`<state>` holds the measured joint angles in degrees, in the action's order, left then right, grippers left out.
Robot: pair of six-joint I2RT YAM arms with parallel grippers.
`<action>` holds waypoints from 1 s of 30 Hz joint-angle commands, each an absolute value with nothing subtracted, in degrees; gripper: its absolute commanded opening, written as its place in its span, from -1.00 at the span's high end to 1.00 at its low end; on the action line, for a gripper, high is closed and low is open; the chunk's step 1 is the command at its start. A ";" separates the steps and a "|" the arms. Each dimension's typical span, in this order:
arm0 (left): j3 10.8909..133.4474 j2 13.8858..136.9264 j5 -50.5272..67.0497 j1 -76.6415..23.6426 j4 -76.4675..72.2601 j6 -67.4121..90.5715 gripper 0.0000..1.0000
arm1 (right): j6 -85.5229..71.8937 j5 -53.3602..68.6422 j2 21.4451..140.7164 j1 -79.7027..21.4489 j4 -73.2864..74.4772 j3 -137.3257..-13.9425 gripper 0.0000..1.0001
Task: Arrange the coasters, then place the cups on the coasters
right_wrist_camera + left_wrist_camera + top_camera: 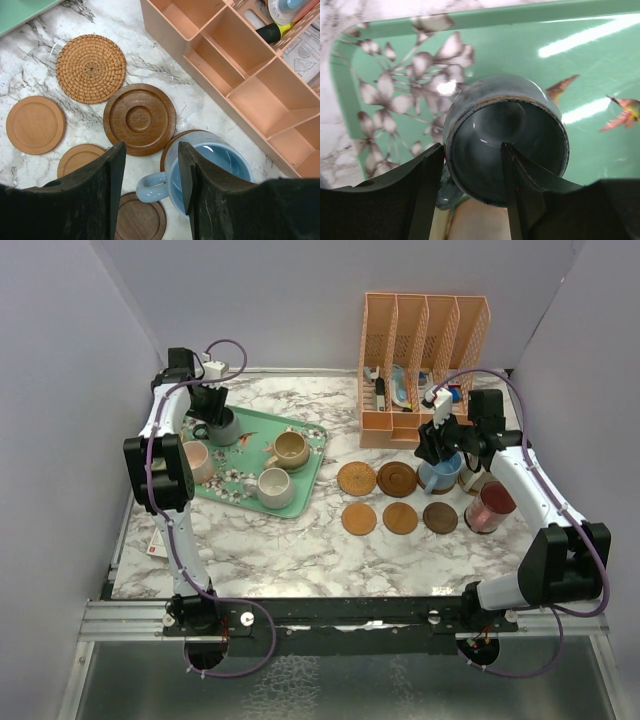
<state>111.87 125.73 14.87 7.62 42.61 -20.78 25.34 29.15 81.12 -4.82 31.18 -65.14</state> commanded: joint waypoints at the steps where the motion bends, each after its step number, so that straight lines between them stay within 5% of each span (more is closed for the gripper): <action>1: 109.12 120.64 19.35 4.62 46.54 -18.02 -0.04 | 26.02 27.87 82.08 -5.10 30.15 -65.04 0.06; 18: 117.19 126.99 12.33 2.48 50.05 -31.48 -0.19 | 26.29 27.14 82.92 -5.10 30.06 -64.82 0.06; 30: 120.05 128.99 12.88 1.31 51.96 -34.62 0.16 | 26.35 26.46 83.33 -5.07 30.06 -64.64 0.06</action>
